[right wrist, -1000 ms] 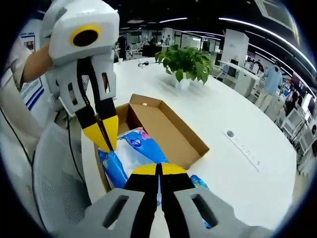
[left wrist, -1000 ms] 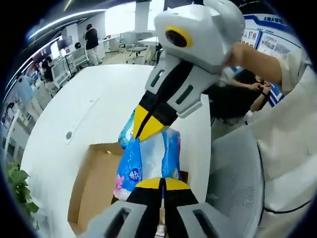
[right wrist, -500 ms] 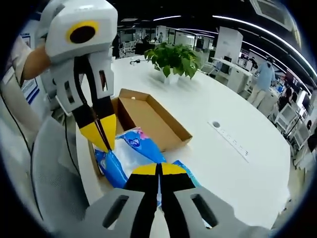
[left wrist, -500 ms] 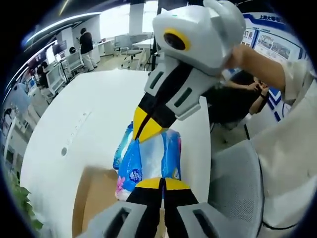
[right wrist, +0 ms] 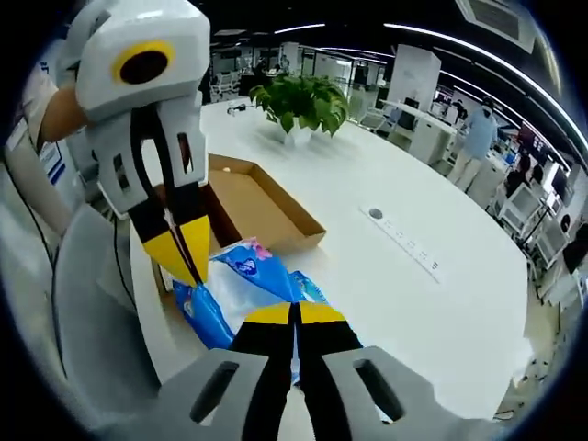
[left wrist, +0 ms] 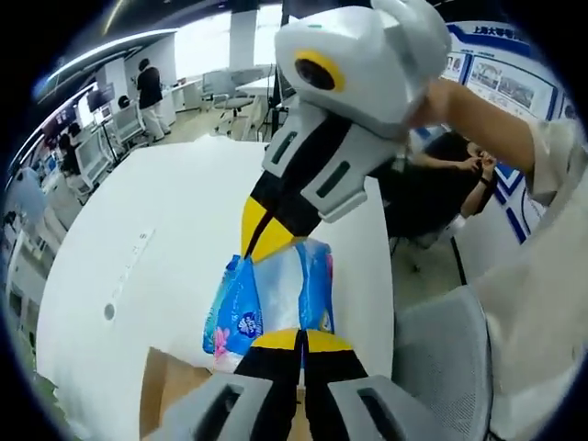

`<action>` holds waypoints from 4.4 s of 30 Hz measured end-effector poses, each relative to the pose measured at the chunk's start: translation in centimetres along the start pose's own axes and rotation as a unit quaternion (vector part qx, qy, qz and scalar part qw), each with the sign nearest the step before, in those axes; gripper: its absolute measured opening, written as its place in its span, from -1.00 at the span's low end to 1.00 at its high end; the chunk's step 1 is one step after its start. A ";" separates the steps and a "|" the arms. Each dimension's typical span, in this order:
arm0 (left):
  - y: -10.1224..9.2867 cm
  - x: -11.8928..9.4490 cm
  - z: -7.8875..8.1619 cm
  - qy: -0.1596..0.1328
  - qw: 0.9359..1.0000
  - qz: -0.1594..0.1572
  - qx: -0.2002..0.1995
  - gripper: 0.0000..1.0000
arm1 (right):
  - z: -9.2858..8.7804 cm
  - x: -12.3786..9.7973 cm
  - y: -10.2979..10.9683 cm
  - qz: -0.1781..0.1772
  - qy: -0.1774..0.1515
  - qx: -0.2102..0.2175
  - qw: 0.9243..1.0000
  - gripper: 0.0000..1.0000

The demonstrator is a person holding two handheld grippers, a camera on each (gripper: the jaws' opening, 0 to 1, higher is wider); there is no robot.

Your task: Operate the shoe box by opening the lid, removing the specified soft item, and placing it in the target area until the item is outside and the box remains undamaged.

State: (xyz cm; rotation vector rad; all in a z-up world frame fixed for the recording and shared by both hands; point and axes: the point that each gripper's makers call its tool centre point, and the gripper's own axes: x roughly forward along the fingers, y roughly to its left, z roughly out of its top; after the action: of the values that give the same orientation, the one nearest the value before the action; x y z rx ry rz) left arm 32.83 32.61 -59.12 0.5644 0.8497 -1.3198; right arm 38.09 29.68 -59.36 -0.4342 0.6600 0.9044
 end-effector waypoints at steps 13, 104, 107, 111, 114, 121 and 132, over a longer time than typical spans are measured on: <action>0.6 2.9 3.5 -0.009 1.000 -0.010 0.008 -1.00 | -2.8 -1.9 -3.6 -0.016 0.008 0.016 1.000 -1.00; 2.2 20.5 5.8 0.028 0.997 -0.078 0.005 -0.81 | -19.0 1.8 -13.0 -0.054 0.128 0.040 0.990 -0.85; 2.2 20.1 5.9 0.024 0.997 -0.071 0.017 -0.73 | -18.9 1.6 -13.2 -0.062 0.127 0.038 0.989 -0.72; 1.8 18.9 6.1 0.013 0.997 -0.068 0.018 -0.64 | -18.5 1.0 -12.9 -0.064 0.122 0.042 0.990 -0.61; 1.7 18.2 6.2 0.003 0.998 -0.063 0.016 -0.58 | -18.2 0.4 -12.5 -0.066 0.118 0.043 0.990 -0.52; 1.0 15.9 5.8 -0.014 0.998 -0.056 0.004 -0.44 | -17.8 -0.8 -11.1 -0.067 0.117 0.046 0.990 -0.35; 0.4 12.3 5.5 -0.061 0.998 -0.018 -0.016 -0.11 | -15.7 -2.9 -8.5 -0.082 0.091 0.061 0.991 -0.06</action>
State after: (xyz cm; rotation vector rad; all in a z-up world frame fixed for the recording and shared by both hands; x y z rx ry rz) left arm 34.75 21.03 -65.74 0.4415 0.7822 -1.3566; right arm 38.49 13.88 -68.12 -0.4578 0.8305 0.6699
